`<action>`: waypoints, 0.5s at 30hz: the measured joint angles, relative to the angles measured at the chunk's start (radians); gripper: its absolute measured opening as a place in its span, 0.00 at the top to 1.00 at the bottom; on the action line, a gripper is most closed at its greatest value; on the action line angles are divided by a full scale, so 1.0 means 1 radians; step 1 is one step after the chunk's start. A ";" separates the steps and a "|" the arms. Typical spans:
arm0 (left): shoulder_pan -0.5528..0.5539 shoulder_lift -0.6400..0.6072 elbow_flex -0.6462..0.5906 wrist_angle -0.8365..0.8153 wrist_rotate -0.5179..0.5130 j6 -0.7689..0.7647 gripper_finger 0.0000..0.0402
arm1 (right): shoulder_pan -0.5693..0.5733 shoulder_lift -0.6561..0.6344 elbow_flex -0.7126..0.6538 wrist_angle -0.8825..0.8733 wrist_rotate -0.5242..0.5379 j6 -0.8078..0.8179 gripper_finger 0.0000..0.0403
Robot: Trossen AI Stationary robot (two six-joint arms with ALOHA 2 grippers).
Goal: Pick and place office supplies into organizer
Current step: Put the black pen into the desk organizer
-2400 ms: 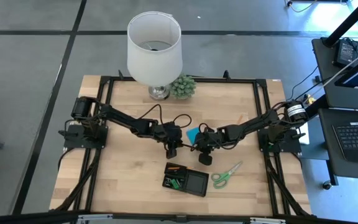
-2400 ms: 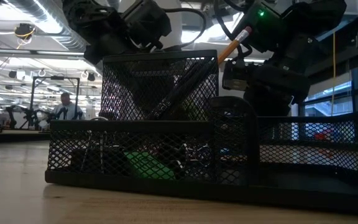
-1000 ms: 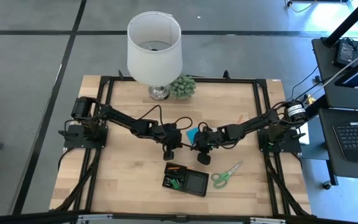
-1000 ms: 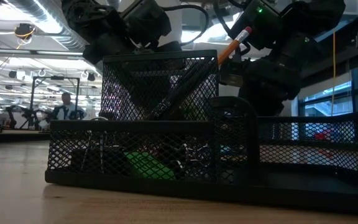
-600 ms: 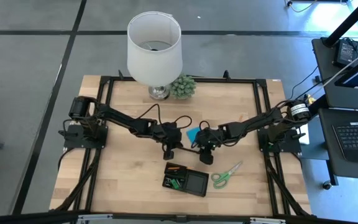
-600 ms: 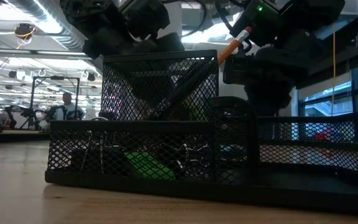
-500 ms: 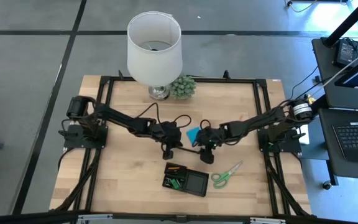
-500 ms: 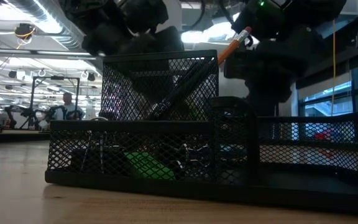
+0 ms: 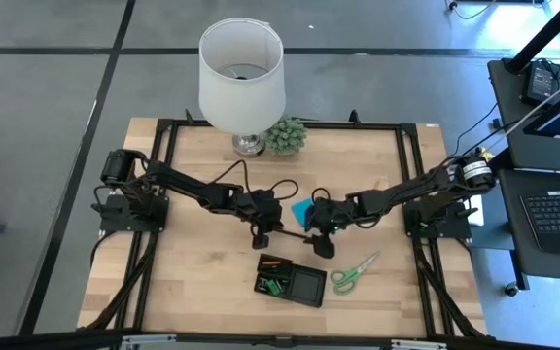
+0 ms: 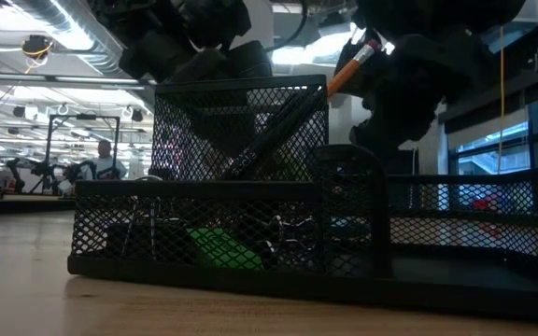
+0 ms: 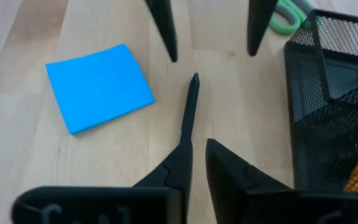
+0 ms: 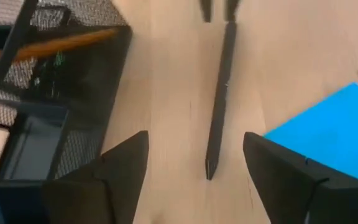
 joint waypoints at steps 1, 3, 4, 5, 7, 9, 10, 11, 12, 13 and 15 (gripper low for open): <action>0.000 0.000 0.000 -0.002 0.000 0.000 0.88 | 0.006 0.000 0.000 -0.001 0.010 -0.022 0.35; -0.001 0.000 0.000 -0.007 0.000 0.000 0.85 | 0.018 0.000 0.000 -0.001 0.018 -0.064 0.35; -0.001 0.000 0.000 -0.009 0.000 0.000 0.84 | 0.022 0.000 0.000 0.000 0.019 -0.076 0.35; -0.001 0.000 0.000 -0.009 0.000 0.000 0.83 | 0.028 0.000 0.000 0.000 0.030 -0.091 0.35; -0.001 0.000 0.000 -0.009 0.000 0.000 0.81 | 0.040 0.000 0.000 -0.009 0.090 -0.074 0.35; -0.001 0.000 0.000 -0.013 0.000 0.000 0.80 | 0.048 0.000 0.000 -0.024 0.148 -0.051 0.35; -0.001 0.000 0.000 -0.017 0.000 0.000 0.79 | 0.050 0.000 0.000 -0.032 0.159 -0.040 0.35; 0.000 0.000 0.000 -0.025 0.000 0.000 0.79 | 0.050 0.000 -0.001 -0.034 0.160 -0.034 0.35; 0.001 0.000 0.000 -0.031 0.000 0.000 0.79 | 0.050 0.001 -0.001 -0.033 0.160 -0.023 0.35; 0.002 0.000 0.000 -0.038 0.000 0.000 0.79 | 0.052 0.006 -0.001 -0.030 0.160 -0.012 0.35; 0.003 0.000 0.000 -0.045 -0.002 0.000 0.79 | 0.055 0.021 -0.001 -0.033 0.162 -0.009 0.36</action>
